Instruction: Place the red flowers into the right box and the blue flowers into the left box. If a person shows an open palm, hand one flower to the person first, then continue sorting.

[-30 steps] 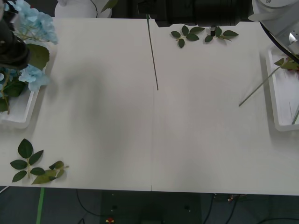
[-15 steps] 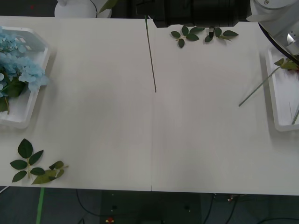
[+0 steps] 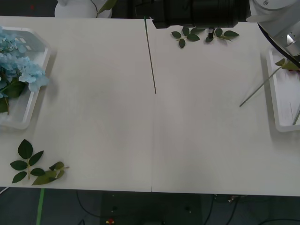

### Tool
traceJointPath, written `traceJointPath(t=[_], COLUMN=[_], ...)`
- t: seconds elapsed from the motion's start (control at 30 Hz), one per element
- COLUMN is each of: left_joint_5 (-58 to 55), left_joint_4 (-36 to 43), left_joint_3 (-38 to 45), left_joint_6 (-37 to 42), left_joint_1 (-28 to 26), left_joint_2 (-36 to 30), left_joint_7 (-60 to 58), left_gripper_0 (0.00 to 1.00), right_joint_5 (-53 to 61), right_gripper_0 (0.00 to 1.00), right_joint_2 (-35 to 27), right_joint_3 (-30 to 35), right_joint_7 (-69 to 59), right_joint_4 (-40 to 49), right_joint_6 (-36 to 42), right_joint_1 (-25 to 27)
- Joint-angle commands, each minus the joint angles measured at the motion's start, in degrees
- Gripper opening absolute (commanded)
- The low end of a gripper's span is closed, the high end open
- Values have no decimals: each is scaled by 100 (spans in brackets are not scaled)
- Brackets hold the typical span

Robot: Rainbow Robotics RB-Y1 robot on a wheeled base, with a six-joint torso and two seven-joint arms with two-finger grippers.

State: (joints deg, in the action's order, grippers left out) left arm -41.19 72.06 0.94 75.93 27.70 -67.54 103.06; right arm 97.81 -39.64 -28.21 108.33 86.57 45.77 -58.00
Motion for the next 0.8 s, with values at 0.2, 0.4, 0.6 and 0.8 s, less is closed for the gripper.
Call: traceJointPath(t=[0.2,0.4,0.6,0.8], left_joint_5=[-21,-56,-531,-1498], left_joint_4=[9,124,598,2031], left_joint_3=[-59,-59,11,1250], left_joint_6=[-228,-166,300,1231], left_joint_1=[61,61,-1,-985], left_joint_2=[-14,-14,-110,-163], left_joint_7=[-5,-5,-67,-119], left_gripper_0=[60,81,92,100], right_joint_5=[36,36,36,36], right_gripper_0=[0,0,0,0], right_joint_2=[124,124,124,124], right_joint_3=[-53,-53,-53,-53], right_joint_7=[-260,-295,-304,-322], right_joint_4=[185,185,176,185], right_joint_6=[-69,-69,-69,-69], right_joint_1=[-63,-63,-63,-63])
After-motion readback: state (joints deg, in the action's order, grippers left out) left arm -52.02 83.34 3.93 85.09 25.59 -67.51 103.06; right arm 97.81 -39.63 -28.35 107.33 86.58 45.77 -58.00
